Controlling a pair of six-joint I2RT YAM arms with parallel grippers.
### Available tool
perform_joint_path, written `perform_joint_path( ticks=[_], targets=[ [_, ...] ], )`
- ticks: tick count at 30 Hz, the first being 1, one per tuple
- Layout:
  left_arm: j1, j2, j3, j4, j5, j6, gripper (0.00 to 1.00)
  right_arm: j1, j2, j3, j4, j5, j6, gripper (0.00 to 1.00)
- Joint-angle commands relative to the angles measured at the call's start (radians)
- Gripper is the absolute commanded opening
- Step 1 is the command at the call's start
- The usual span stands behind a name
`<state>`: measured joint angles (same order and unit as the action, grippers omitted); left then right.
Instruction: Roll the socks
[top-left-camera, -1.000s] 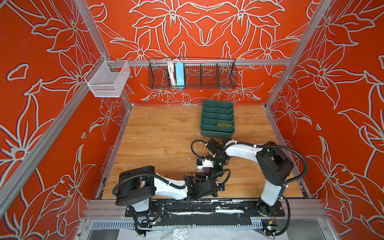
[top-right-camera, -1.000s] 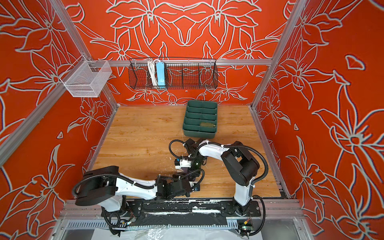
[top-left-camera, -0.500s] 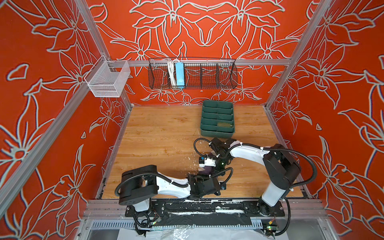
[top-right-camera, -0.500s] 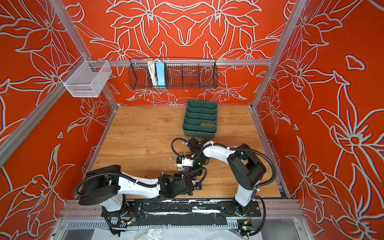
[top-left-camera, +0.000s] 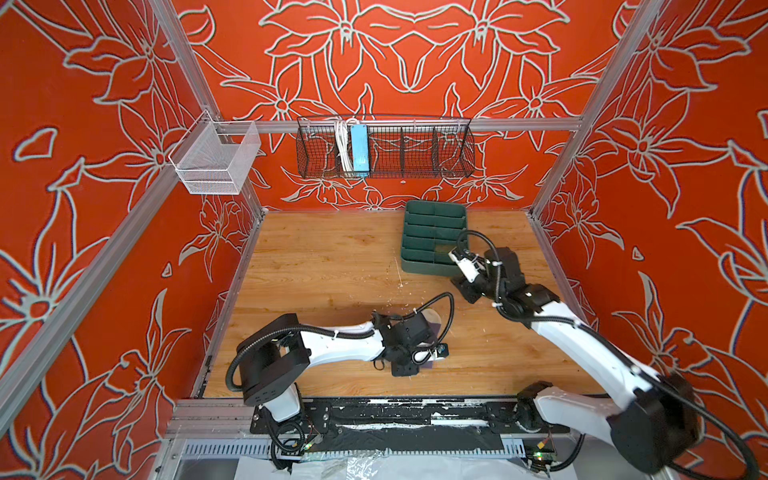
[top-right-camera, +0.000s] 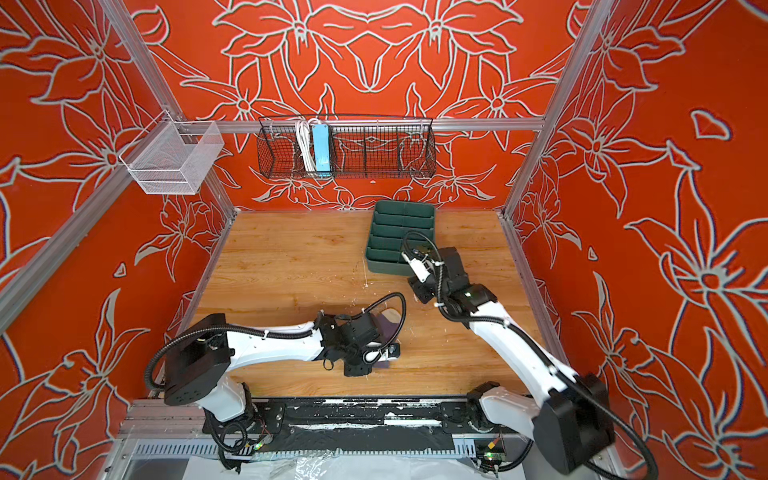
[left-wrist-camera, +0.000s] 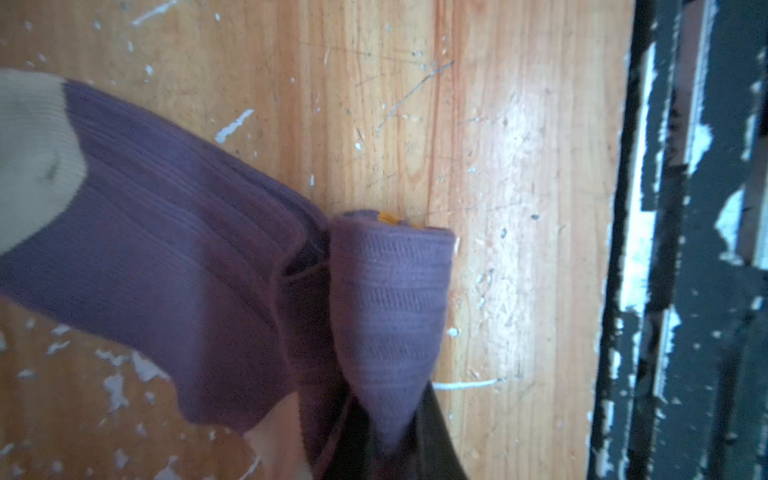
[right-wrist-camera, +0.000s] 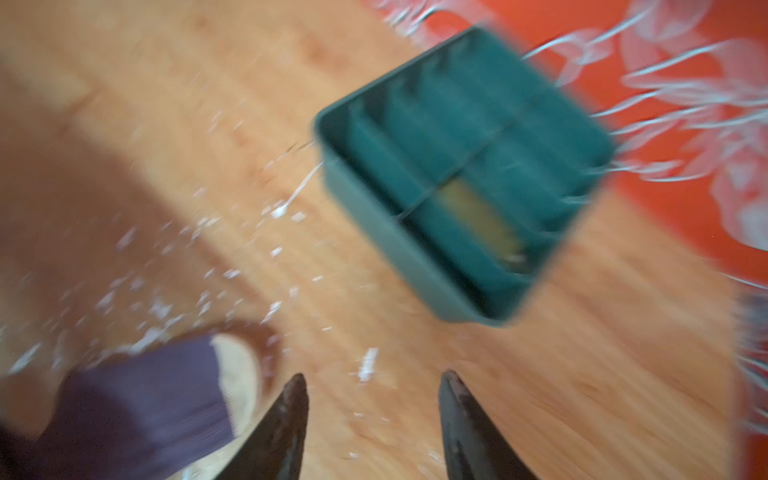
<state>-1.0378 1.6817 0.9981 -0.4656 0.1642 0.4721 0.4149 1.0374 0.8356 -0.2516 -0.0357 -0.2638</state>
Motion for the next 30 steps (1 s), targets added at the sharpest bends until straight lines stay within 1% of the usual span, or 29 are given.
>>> perform_joint_path(
  ticks=[1,2,4,6,8,10,12,13,15,17,20,22,23,25,30],
  targets=[
    [0.044,0.11,0.094,-0.181,0.219,0.003,0.0,0.001,-0.197,-0.074,0.092,0.128,0.048,0.62],
    [0.059,0.148,0.133,-0.211,0.241,-0.002,0.0,0.001,-0.259,-0.1,0.085,0.065,0.021,0.62],
    [0.086,0.217,0.207,-0.26,0.273,-0.032,0.0,0.004,-0.344,-0.129,0.042,-0.019,-0.017,0.62],
    [0.118,0.274,0.268,-0.294,0.335,-0.064,0.0,0.005,-0.391,-0.132,-0.044,-0.084,-0.042,0.62],
    [0.148,0.317,0.313,-0.309,0.38,-0.107,0.0,0.01,-0.409,-0.126,-0.148,-0.153,-0.098,0.62],
    [0.17,0.356,0.36,-0.336,0.394,-0.136,0.0,0.027,-0.402,-0.106,-0.249,-0.215,-0.18,0.62],
    [0.189,0.39,0.402,-0.369,0.409,-0.148,0.0,0.069,-0.379,-0.083,-0.367,-0.248,-0.284,0.62],
    [0.195,0.409,0.423,-0.384,0.413,-0.155,0.01,0.111,-0.359,-0.07,-0.439,-0.26,-0.355,0.62],
    [0.205,0.442,0.461,-0.414,0.434,-0.15,0.01,0.222,-0.322,-0.065,-0.544,-0.223,-0.483,0.63],
    [0.214,0.466,0.486,-0.423,0.442,-0.16,0.02,0.351,-0.279,-0.096,-0.577,-0.137,-0.569,0.64],
    [0.226,0.487,0.495,-0.417,0.47,-0.17,0.02,0.491,-0.193,-0.149,-0.515,0.0,-0.571,0.64],
    [0.229,0.487,0.486,-0.406,0.475,-0.175,0.02,0.558,-0.124,-0.174,-0.437,0.079,-0.545,0.64],
    [0.229,0.485,0.48,-0.402,0.477,-0.178,0.02,0.581,-0.085,-0.185,-0.39,0.114,-0.525,0.64],
    [0.229,0.481,0.475,-0.395,0.478,-0.181,0.02,0.591,-0.016,-0.208,-0.295,0.144,-0.49,0.64],
    [0.232,0.48,0.478,-0.389,0.465,-0.185,0.03,0.591,0.143,-0.234,-0.145,0.182,-0.445,0.64]
  ],
)
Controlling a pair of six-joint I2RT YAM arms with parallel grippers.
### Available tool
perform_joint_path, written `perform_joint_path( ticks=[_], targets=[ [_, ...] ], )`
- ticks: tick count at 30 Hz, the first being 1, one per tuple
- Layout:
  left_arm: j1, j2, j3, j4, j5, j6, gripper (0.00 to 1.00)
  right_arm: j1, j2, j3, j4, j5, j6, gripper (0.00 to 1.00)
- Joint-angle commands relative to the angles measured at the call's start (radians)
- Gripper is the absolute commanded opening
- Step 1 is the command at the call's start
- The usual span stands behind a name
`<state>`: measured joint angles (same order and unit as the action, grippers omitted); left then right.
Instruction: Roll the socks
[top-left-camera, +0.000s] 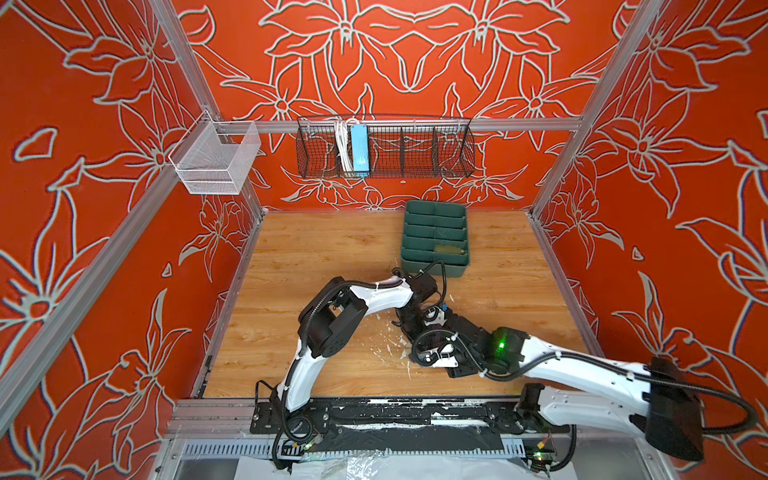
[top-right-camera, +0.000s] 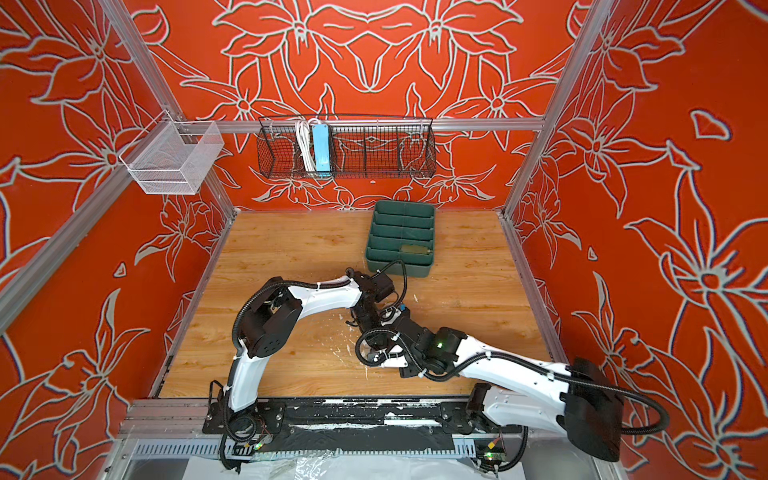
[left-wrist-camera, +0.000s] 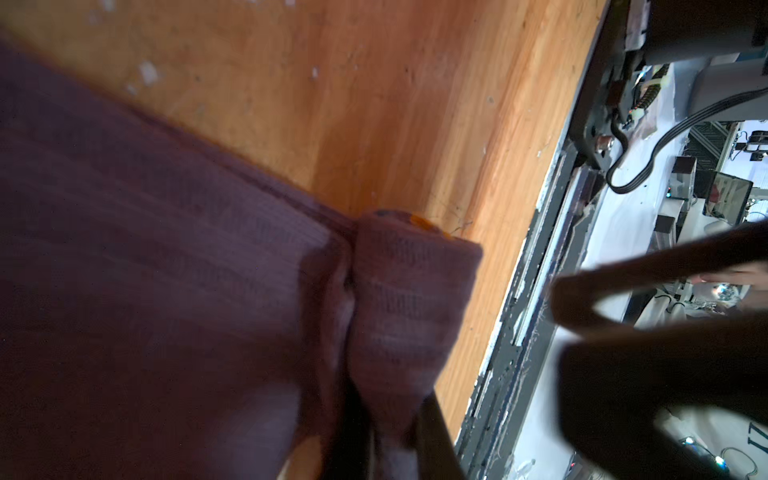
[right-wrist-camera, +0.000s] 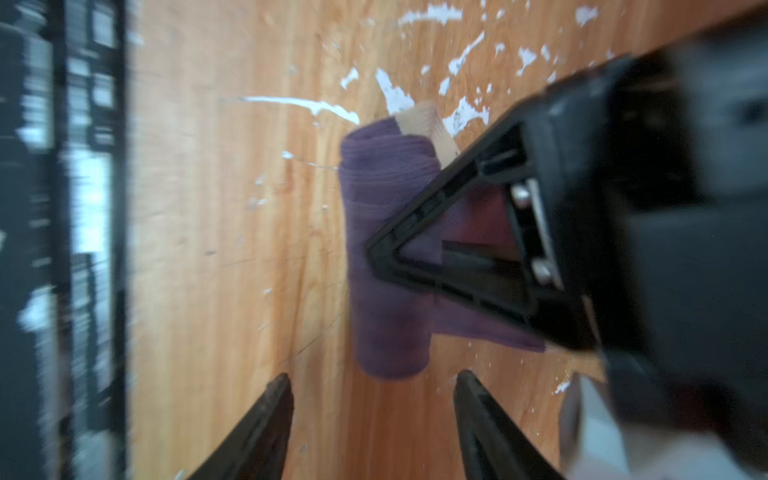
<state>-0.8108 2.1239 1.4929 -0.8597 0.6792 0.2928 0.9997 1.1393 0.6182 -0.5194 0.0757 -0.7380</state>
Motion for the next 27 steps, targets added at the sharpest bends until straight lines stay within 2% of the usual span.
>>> perform_joint_path(
  ticks=[1,4,8,13,15,20,27],
  targets=[
    [0.004,0.038,-0.017,0.008,-0.05,-0.007,0.03,0.007,0.064,-0.019,0.154,0.079,0.029,0.64],
    [0.005,0.039,-0.017,0.014,-0.05,-0.008,0.03,0.007,0.111,-0.02,0.214,0.084,0.042,0.6],
    [0.005,0.032,-0.021,0.021,-0.05,-0.013,0.04,0.007,0.161,-0.017,0.226,0.062,0.064,0.49],
    [0.005,0.001,-0.047,0.062,-0.05,-0.018,0.06,0.01,0.193,-0.024,0.221,0.017,0.113,0.29],
    [0.005,-0.028,-0.071,0.103,-0.058,-0.028,0.1,0.012,0.205,-0.022,0.209,-0.01,0.108,0.22],
    [0.005,-0.148,-0.131,0.214,-0.119,-0.072,0.31,0.013,0.221,-0.001,0.165,-0.024,0.1,0.0],
    [0.005,-0.41,-0.265,0.33,-0.244,-0.054,0.53,0.011,0.22,0.021,0.104,-0.095,0.1,0.0]
  ],
)
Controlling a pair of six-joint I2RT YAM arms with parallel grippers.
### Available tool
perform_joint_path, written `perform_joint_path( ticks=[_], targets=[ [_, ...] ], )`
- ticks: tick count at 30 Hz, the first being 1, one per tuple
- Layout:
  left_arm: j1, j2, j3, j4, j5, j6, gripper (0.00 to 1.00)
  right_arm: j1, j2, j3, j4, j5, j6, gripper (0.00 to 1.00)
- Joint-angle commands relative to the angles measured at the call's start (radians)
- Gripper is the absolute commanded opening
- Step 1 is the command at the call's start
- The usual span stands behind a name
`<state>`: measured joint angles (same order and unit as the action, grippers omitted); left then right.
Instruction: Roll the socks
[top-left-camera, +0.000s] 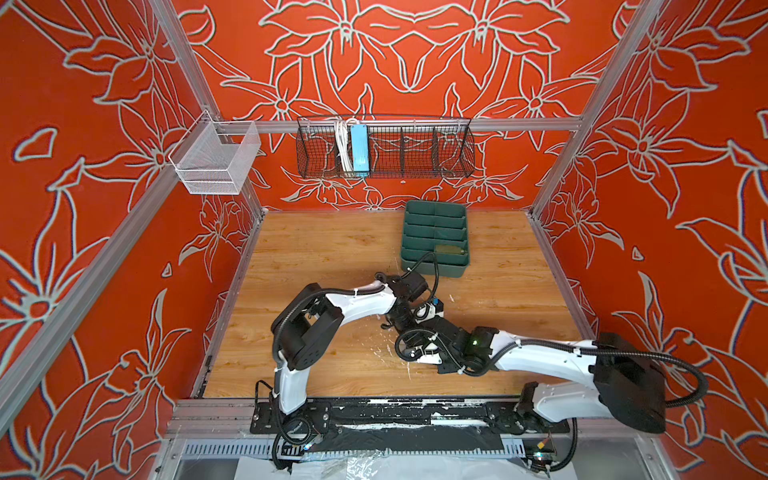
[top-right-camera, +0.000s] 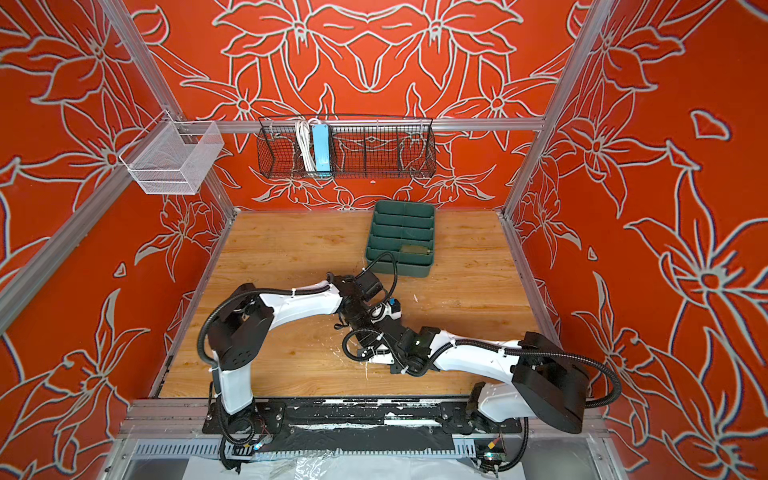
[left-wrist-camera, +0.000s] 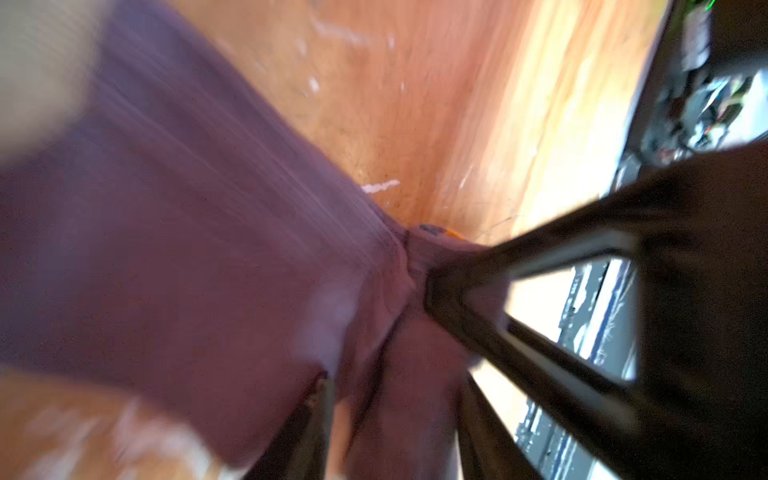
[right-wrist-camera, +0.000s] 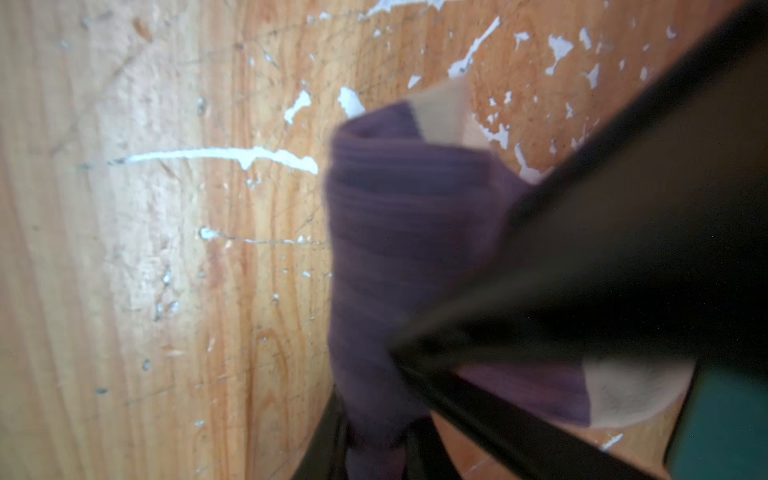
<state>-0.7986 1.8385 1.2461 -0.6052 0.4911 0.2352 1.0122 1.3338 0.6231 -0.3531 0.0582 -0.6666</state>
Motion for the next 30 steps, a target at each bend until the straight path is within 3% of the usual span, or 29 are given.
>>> perform_joint_path(
  ticks=[1,5,8,10,12,17,21,25,27,30],
  targets=[
    [-0.005,-0.168,-0.033,0.077,-0.086,0.01,0.56,-0.002,0.028,0.022,-0.079,-0.094,0.034,0.0],
    [0.004,-0.351,-0.132,0.108,-0.224,0.033,0.61,-0.026,0.06,0.051,-0.13,-0.178,0.04,0.0],
    [0.005,-0.546,-0.221,0.159,-0.415,0.035,0.63,-0.068,0.102,0.102,-0.192,-0.292,0.054,0.0],
    [0.006,-0.744,-0.29,0.213,-0.559,0.05,0.66,-0.099,0.141,0.149,-0.249,-0.377,0.05,0.0],
    [0.006,-0.946,-0.357,0.272,-0.63,0.1,0.73,-0.127,0.198,0.222,-0.338,-0.45,0.038,0.0],
    [0.006,-1.292,-0.444,0.324,-0.512,0.279,0.82,-0.228,0.397,0.43,-0.596,-0.619,-0.005,0.0],
    [0.006,-1.304,-0.397,0.157,-0.348,0.398,0.82,-0.283,0.505,0.51,-0.659,-0.641,-0.047,0.0],
    [-0.016,-1.154,-0.401,0.021,-0.266,0.497,0.82,-0.325,0.576,0.547,-0.674,-0.649,-0.064,0.0],
    [-0.09,-1.079,-0.442,0.038,-0.342,0.545,0.82,-0.336,0.596,0.554,-0.674,-0.653,-0.071,0.0],
    [-0.263,-0.952,-0.538,0.164,-0.557,0.634,0.82,-0.347,0.617,0.554,-0.667,-0.658,-0.074,0.0]
  ],
)
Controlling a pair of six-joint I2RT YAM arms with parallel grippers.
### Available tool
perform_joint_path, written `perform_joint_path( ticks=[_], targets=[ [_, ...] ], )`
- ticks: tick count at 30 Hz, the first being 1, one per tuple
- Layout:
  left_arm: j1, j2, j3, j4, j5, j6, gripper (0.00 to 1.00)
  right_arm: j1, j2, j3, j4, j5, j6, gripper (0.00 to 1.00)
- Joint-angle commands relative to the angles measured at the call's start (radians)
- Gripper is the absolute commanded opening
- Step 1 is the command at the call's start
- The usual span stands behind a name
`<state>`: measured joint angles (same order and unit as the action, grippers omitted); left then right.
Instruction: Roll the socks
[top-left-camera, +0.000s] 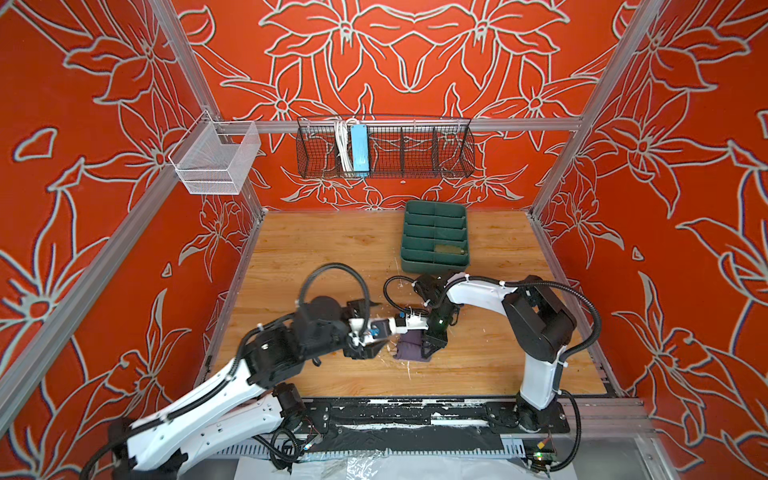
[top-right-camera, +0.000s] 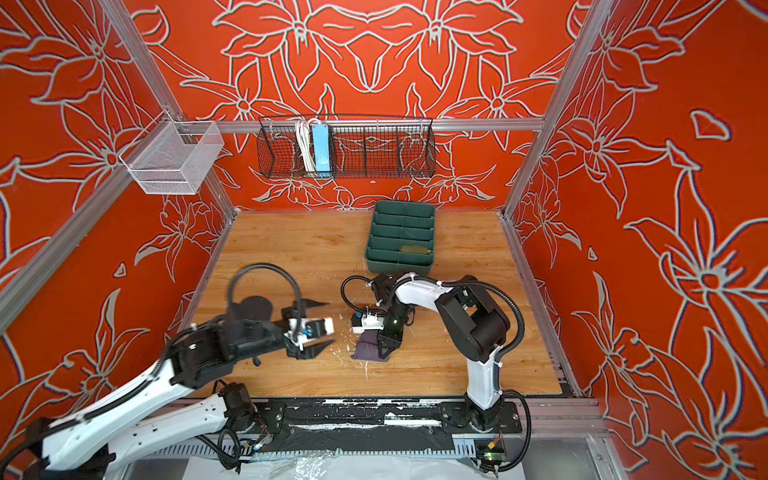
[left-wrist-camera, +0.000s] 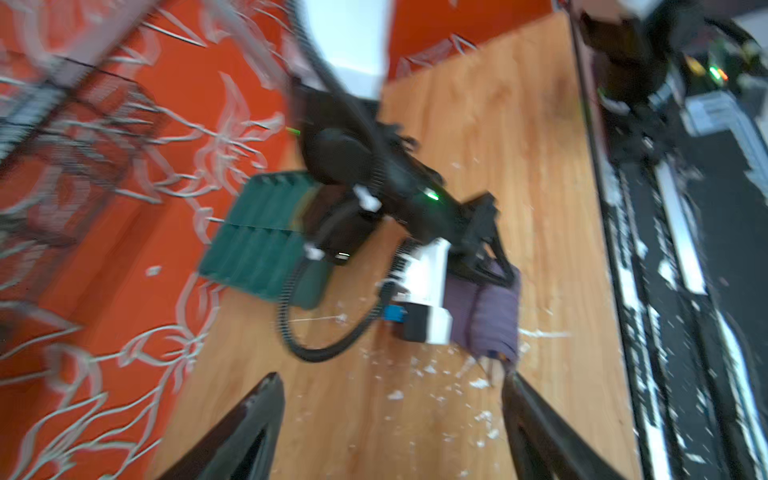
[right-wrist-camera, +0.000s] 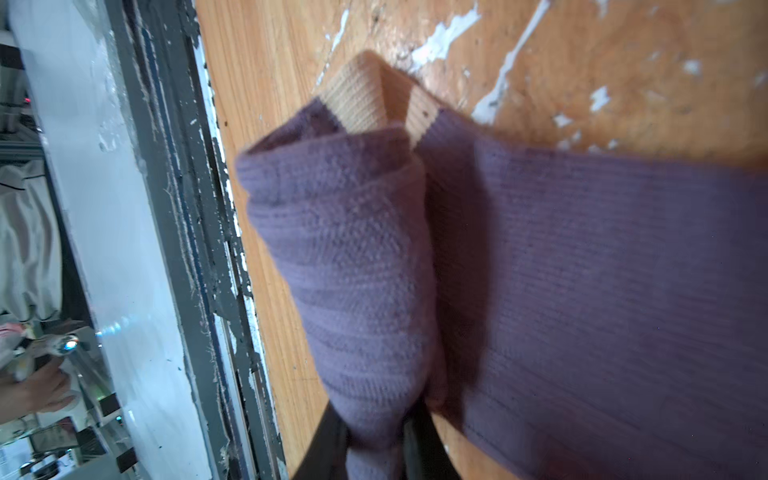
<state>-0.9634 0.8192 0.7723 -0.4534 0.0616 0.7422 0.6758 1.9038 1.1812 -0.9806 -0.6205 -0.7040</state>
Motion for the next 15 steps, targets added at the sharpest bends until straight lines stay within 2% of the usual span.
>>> perform_joint_path(
  ticks=[1,4,7,12,15],
  targets=[
    [-0.144,0.124,-0.087,0.06,-0.181,0.136,0.81,-0.014,0.051,-0.006,-0.034,0.02,-0.035,0.0],
    [-0.217,0.316,-0.107,0.166,-0.258,0.102,0.79,-0.024,0.061,-0.012,-0.018,0.014,-0.029,0.0],
    [-0.23,0.464,-0.073,0.225,-0.316,0.022,0.75,-0.029,0.063,-0.027,-0.015,0.004,-0.037,0.0],
    [-0.229,0.598,-0.062,0.335,-0.358,-0.067,0.7,-0.042,0.049,-0.049,0.0,0.013,-0.05,0.0],
    [-0.23,0.668,-0.06,0.378,-0.398,-0.082,0.61,-0.044,0.034,-0.057,0.015,0.0,-0.048,0.0]
  ],
)
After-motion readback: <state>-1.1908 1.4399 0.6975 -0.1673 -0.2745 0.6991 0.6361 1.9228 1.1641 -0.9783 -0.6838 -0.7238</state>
